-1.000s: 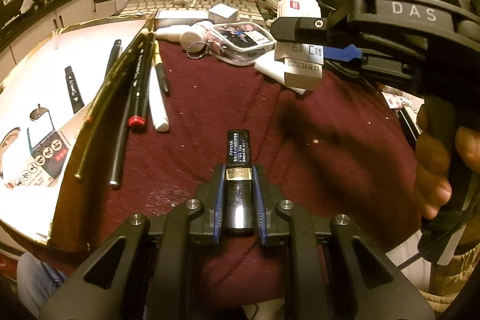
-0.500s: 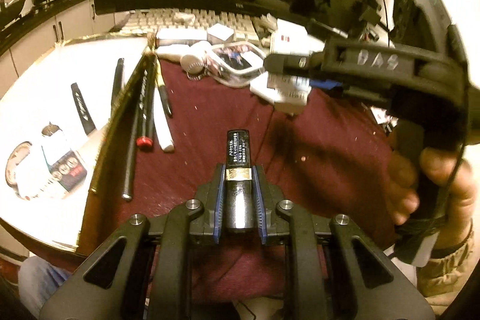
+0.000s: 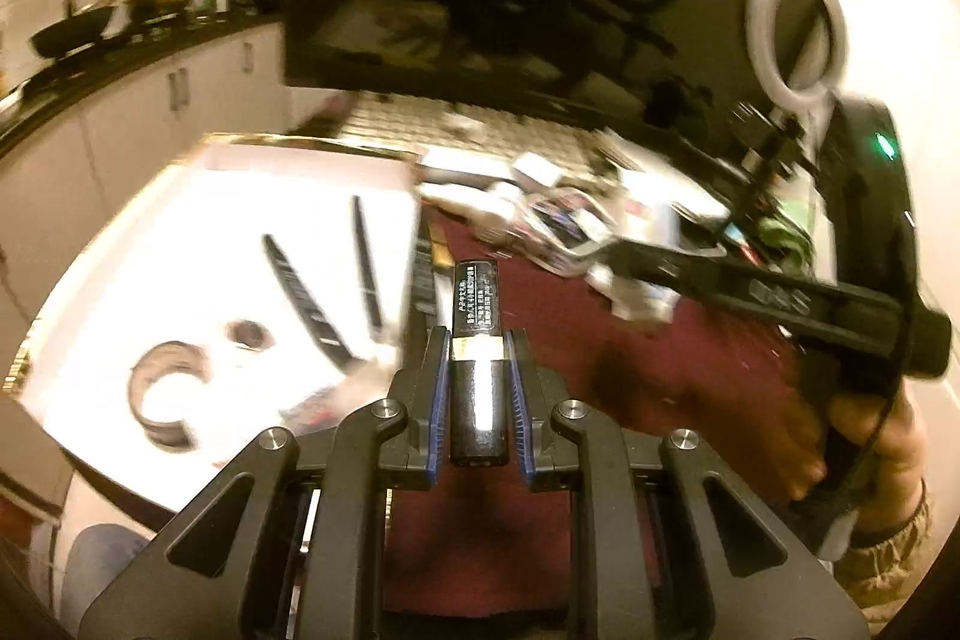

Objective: Organize objects
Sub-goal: 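Carry the lipstick and staples box over the white tray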

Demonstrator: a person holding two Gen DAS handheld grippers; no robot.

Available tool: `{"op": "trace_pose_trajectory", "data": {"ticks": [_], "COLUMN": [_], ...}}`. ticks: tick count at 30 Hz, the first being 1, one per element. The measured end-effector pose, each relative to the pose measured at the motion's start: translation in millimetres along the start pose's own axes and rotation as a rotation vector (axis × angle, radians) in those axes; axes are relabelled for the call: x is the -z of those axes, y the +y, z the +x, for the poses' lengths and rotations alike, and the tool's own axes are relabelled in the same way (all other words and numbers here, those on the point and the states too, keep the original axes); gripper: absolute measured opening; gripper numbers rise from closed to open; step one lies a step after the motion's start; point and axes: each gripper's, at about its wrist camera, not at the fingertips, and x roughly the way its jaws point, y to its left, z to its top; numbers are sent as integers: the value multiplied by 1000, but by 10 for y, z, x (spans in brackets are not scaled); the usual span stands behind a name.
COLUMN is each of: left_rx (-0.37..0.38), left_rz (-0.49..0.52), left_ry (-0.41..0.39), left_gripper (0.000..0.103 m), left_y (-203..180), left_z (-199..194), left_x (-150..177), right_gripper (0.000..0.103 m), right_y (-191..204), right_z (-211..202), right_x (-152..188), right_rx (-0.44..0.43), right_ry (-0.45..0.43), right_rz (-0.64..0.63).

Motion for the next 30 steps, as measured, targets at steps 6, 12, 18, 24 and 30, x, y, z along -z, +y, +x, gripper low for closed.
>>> {"op": "trace_pose_trajectory", "data": {"ticks": [6, 12, 18, 24, 30], "left_rx": [-89, -170, -248, -319, -355], "left_rz": [-138, -233, -284, -272, -176], "left_ry": [-3, 0, 34, 101, 139], "left_gripper": [17, 17, 17, 17, 17], "left_y": [660, 1160, 1492, 1672, 1596], "left_z": [-65, -124, -62, 126, 283], "left_x": [-74, -82, -1, 35, 44], "right_gripper": [26, 26, 26, 26, 26], "right_y": [137, 377, 628, 625, 665], "right_z": [6, 162, 267, 366, 399], "right_x": [4, -89, -34, -12, -37], "right_rx": [-5, -39, -84, -78, -52], "right_ry": [5, 33, 56, 86, 91], "right_rz": [-30, -71, -123, -122, -142]}}
